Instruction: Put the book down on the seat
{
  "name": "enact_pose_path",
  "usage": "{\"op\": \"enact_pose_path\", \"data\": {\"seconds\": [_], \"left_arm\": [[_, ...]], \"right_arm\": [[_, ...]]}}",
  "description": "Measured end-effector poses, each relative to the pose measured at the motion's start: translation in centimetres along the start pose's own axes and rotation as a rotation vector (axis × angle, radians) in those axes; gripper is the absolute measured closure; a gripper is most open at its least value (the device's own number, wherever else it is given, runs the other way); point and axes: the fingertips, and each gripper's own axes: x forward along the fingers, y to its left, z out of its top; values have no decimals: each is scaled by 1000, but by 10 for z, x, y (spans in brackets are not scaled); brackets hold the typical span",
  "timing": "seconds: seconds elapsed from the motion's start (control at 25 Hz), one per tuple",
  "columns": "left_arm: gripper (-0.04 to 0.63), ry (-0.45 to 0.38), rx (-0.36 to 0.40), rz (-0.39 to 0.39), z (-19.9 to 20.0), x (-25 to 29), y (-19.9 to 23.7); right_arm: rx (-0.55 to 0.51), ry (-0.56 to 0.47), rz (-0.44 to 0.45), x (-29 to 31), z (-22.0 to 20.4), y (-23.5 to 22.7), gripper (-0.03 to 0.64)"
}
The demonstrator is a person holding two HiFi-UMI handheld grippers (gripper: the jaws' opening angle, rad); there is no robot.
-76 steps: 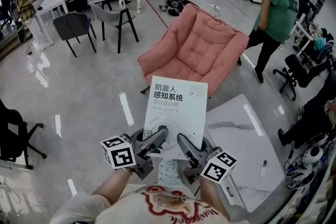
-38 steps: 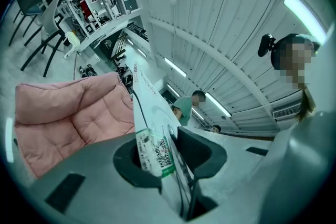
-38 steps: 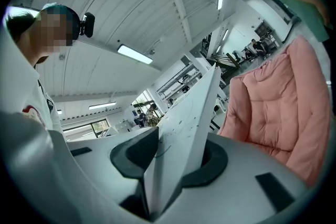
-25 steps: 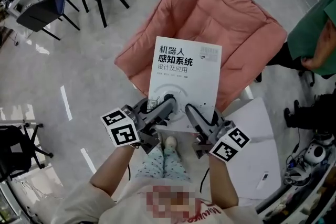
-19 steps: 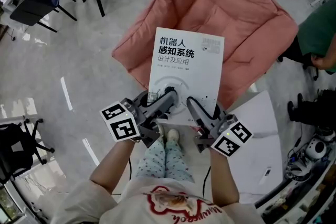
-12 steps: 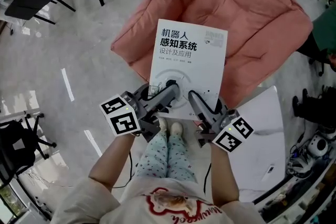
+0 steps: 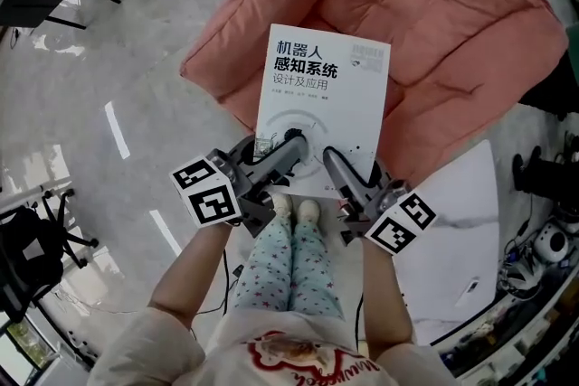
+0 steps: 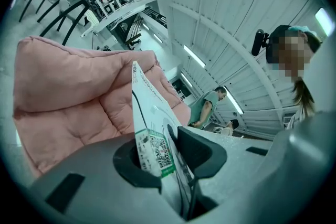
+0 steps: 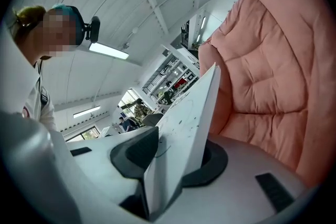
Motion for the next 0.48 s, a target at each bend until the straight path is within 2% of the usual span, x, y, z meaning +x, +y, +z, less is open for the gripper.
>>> {"op": "enact_pose_path", "data": {"seconds": [0.48], "left_arm": [[505, 7, -6, 9, 0, -1, 1]], "right_arm": [[16, 10, -9, 1, -1, 0, 495]]}}
